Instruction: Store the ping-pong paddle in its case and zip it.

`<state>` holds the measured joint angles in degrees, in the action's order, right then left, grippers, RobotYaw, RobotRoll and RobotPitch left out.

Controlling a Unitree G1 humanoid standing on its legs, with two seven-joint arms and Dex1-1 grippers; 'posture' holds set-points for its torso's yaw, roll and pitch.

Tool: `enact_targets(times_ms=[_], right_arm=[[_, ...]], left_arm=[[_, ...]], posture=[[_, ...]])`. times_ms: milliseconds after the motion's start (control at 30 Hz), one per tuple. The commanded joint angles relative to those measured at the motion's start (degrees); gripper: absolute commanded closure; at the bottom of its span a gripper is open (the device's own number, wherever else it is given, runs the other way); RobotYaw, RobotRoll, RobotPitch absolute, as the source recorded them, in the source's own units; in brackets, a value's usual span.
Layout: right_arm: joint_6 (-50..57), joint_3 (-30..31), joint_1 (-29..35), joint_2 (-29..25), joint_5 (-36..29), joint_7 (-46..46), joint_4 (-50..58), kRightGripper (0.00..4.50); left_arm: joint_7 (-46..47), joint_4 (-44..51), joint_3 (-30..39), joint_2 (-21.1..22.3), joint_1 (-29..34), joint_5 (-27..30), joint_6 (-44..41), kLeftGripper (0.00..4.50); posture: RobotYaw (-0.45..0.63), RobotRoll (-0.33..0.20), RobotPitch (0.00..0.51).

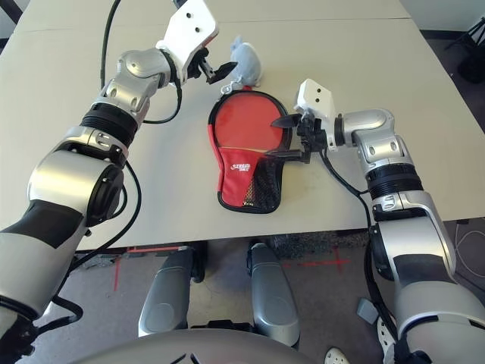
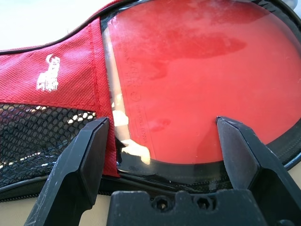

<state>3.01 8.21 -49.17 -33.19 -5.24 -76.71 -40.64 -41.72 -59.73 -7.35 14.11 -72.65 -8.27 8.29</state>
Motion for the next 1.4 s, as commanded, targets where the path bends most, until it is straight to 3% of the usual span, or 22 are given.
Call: enact_targets(times_ms=[33, 267, 433, 733, 967, 1400], right_arm=[[1.92, 1.63, 1.16, 0.06, 1.99, 0.01, -3.15, 0.0], [2.94, -0.42, -2.08, -1.32, 1.0, -0.11, -6.25, 0.0], [2.69, -0.93, -4.34, -1.61, 1.1, 0.08, -8.64, 0.0], [3.36, -2.01, -5.72, -0.52, 0.04, 0.43, -9.35, 0.0], [6.03, -5.15, -9.35, 0.71, -2.03, 2.52, -11.24, 0.0], [2.38, -10.45, -22.48, 6.14, -0.77, 19.55, -28.03, 0.0]], left_arm=[[-8.49, 9.85, -0.52, 1.01, 5.38, 3.55, -4.24, 0.03], [-17.53, 39.22, -1.52, 5.04, 20.21, 10.6, -19.58, 0.03], [-16.39, 51.11, -4.13, 4.53, 26.95, 12.07, -27.91, 0.03], [-8.67, 52.68, -9.13, 0.86, 33.71, 9.66, -34.61, 0.03], [-6.66, 53.71, -11.48, 2.15, 36.43, 8.57, -36.58, 0.03], [-5.59, 57.18, -12.65, 3.75, 37.95, 9.69, -42.38, 0.03]], posture=[[0.05, 0.0, 0.292], [0.05, 0.0, 0.287], [0.06, 0.0, 0.282], [0.04, 0.0, 0.262], [0.04, 0.0, 0.265], [0.07, 0.0, 0.284]])
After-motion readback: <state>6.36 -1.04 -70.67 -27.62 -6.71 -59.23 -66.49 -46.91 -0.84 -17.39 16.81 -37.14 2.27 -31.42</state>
